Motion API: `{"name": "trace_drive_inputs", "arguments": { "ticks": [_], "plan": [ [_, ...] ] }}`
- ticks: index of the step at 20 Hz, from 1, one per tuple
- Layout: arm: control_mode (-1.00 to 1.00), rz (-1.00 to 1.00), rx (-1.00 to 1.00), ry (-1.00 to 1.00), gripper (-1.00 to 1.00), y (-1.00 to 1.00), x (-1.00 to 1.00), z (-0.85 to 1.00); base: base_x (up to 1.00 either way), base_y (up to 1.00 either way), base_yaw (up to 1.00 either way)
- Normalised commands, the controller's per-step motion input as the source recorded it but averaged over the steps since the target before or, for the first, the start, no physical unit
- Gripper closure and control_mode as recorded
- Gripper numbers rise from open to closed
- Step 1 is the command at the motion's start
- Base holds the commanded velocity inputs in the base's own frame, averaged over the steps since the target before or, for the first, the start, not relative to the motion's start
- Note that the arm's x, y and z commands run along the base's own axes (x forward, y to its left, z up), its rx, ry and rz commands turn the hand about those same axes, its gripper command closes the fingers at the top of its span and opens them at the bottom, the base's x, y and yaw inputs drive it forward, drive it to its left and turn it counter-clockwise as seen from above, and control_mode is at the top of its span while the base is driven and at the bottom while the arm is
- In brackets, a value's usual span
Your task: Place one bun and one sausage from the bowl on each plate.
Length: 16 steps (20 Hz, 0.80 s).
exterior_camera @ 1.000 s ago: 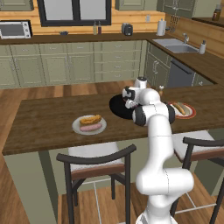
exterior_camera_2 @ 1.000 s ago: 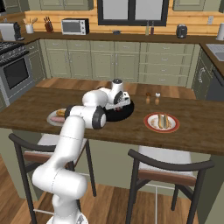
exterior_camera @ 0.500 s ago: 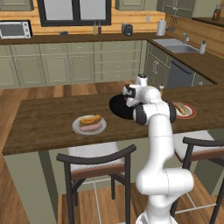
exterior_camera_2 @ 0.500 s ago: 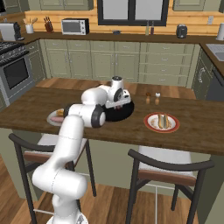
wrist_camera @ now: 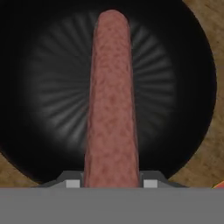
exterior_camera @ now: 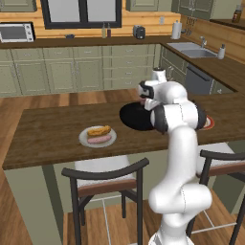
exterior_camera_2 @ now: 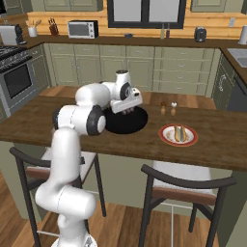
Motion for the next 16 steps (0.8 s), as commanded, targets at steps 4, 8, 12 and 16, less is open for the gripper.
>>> {"name": "trace_drive_inputs", "arguments": {
  "ticks": [4,8,12,16],
  "plan": [
    [-1.00,0.04,-0.11,-0.03,1.00,-0.10,-1.00,0.63,0.00,0.00,0.00],
    [-1.00,0.00,0.00,-0.02,1.00,-0.45,-0.87,0.53,0.00,0.00,0.00],
    [-1.00,-0.04,0.00,-0.01,1.00,-0.57,-0.46,0.45,0.00,0.00,0.00],
    [-1.00,-0.09,0.02,0.00,1.00,-0.68,-0.13,0.42,0.00,0.00,0.00]
  ]
}}
